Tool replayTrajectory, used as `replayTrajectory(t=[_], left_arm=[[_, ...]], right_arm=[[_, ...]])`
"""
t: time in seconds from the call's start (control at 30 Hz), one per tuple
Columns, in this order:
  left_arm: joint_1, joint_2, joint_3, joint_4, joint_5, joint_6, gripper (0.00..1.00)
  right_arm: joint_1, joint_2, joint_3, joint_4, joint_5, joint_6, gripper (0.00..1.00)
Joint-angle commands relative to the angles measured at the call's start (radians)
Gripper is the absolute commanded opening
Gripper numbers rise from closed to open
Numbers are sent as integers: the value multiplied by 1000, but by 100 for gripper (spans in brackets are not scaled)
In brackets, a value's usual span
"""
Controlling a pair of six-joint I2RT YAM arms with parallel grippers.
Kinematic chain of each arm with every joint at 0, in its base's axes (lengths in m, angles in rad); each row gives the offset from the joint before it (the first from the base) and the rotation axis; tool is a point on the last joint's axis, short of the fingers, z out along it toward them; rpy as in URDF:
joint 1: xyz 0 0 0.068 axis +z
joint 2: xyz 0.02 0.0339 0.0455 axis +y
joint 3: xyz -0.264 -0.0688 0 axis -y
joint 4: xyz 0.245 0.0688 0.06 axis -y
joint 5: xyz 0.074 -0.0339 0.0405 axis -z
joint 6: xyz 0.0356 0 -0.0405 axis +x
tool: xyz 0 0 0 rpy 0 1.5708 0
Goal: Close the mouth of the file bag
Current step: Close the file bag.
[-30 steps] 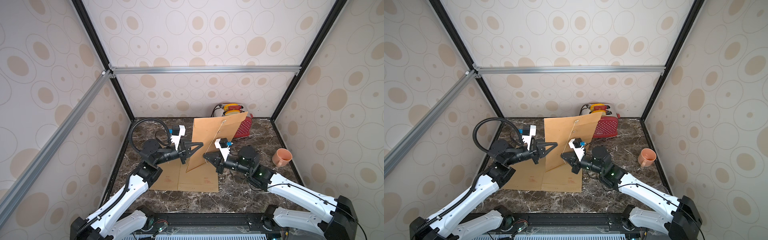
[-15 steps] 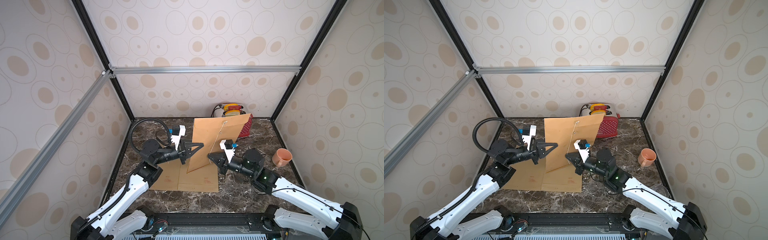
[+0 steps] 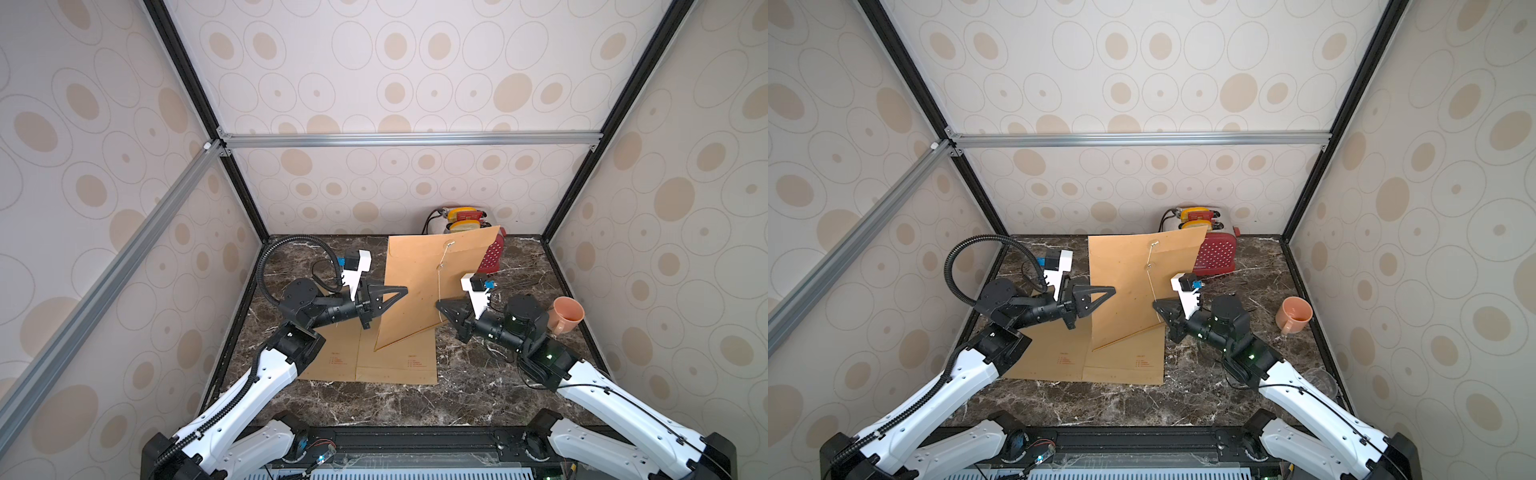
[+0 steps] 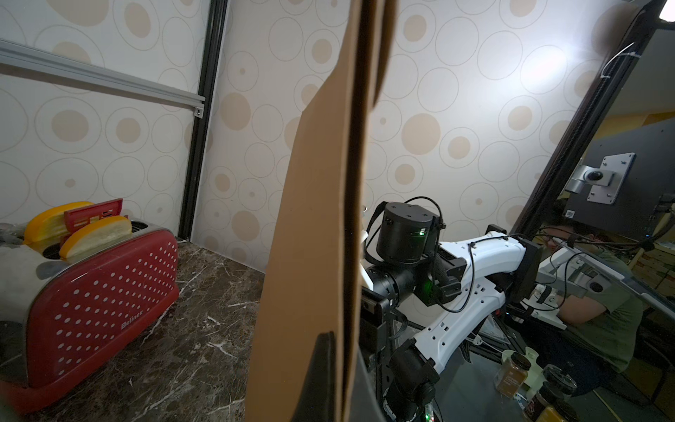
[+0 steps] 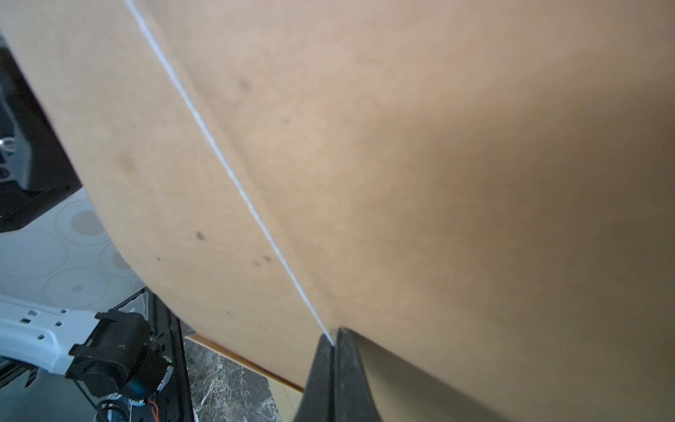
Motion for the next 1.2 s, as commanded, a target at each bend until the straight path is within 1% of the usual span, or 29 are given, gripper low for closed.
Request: replayTrajectory(t=[0.0,0.1,0.37,0.6,0.87,0.93,1.1,1.17], left_arm=[[-3,-8,63,-16,10,30,0],[-3,-2,81,-56,14,30,0],[-3,2,100,-107,3,38,0],[-3,2,103,-123,-2,44,0],[-3,3,111,-149,-2,60,0],[-3,4,115,-159,-4,66,0],[-3,20,156,-286,-51,129,0],[-3,22,157,-302,-80,133,0]], right_arm=[[-77,-34,101,-191,18,0,0],[-141,-52,146,-249,-27,-13,0],[-247,-34,309,-452,-38,-100,0],[-316,21,399,-511,-79,-128,0],[-345,52,460,-542,-96,-145,0],[-345,48,463,-537,-117,-152,0],[-346,28,472,-522,-167,-154,0],[-345,13,469,-507,-175,-163,0]])
